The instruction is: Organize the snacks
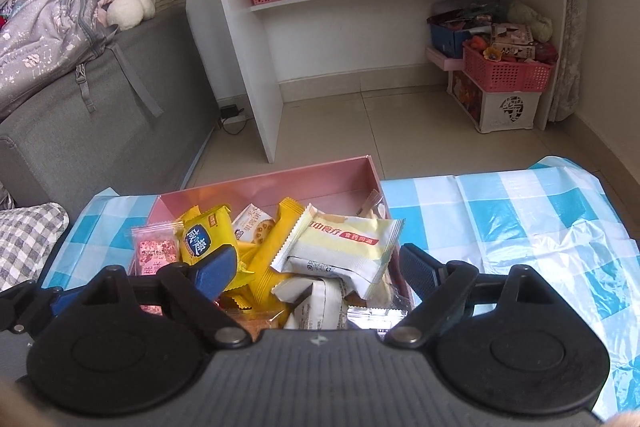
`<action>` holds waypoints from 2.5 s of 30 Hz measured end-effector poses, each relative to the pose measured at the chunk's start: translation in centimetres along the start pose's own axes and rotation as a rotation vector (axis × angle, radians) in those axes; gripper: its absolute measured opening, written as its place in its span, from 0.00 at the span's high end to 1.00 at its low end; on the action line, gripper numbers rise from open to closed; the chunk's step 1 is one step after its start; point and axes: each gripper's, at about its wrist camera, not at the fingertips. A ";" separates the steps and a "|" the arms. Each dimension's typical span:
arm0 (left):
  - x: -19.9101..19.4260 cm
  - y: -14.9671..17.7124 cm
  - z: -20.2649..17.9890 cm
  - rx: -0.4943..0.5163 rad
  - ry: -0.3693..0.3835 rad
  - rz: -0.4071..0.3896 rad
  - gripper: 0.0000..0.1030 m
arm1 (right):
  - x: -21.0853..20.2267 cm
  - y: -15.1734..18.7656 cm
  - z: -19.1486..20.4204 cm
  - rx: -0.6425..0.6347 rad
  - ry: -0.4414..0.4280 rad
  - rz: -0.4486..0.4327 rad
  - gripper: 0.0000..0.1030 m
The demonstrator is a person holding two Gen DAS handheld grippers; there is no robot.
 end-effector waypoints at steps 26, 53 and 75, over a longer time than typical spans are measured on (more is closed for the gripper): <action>-11.9 9.3 2.4 -0.246 -0.102 0.179 0.03 | -10.4 6.9 -0.1 -0.046 0.072 0.129 0.03; -10.5 12.1 0.4 -0.195 -0.123 0.217 0.02 | -9.6 12.7 0.8 -0.153 0.093 0.174 0.01; -10.7 12.4 -0.1 -0.162 -0.127 0.225 0.02 | -9.8 12.4 0.9 -0.159 0.123 0.136 0.00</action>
Point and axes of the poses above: each gripper's, at about its wrist camera, not at the fingertips, and x roughly the way its jaws point, z to its left, y to its underside, and after that the axes turned 3 degrees about -y, right-handed
